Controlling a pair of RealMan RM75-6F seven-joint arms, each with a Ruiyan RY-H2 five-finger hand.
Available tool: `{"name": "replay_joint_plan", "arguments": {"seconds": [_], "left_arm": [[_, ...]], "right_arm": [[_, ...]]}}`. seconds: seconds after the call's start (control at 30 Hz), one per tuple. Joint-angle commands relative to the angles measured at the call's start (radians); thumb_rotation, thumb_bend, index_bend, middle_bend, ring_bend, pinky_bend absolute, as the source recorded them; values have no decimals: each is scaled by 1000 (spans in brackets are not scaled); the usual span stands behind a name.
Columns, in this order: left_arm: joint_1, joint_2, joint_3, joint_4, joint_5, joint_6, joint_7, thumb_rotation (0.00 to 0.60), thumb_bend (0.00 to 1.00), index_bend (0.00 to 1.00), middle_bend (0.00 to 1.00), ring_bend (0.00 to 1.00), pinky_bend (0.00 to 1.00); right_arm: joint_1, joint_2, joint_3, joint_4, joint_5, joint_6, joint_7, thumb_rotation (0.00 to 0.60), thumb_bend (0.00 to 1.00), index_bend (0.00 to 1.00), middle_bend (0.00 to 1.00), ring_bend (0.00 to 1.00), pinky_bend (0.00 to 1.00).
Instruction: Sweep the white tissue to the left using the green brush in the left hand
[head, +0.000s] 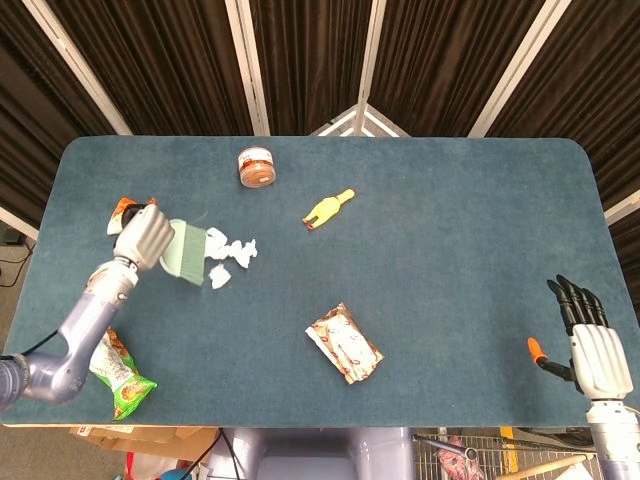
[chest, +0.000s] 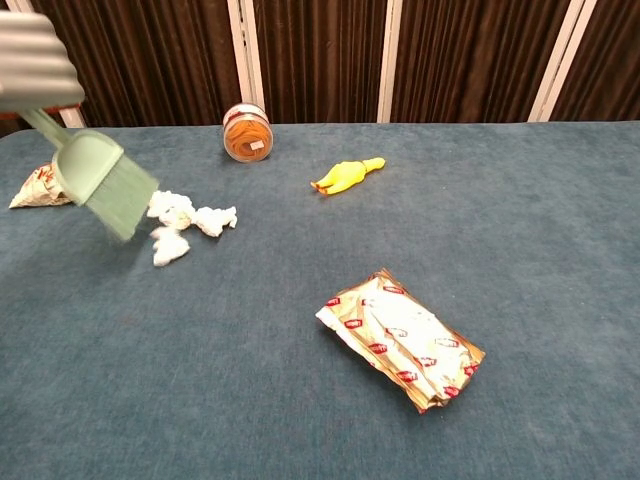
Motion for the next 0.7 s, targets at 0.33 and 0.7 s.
{"name": "replay_joint_plan", "arguments": {"seconds": [0.33,0.7], "left_arm": [[-59,-136,-174,128,-62,26,-55,600,795,824,1000,1000,1000],[-86,-449,-197,367,-78,-27,-51,600,795,824,1000,1000,1000]], "right_arm": [[1,1,-2,4,-5,-1,6,600,343,0,0,0,0],[1,7,-1,7,2,-7,24,600,343,0,0,0,0]]}}
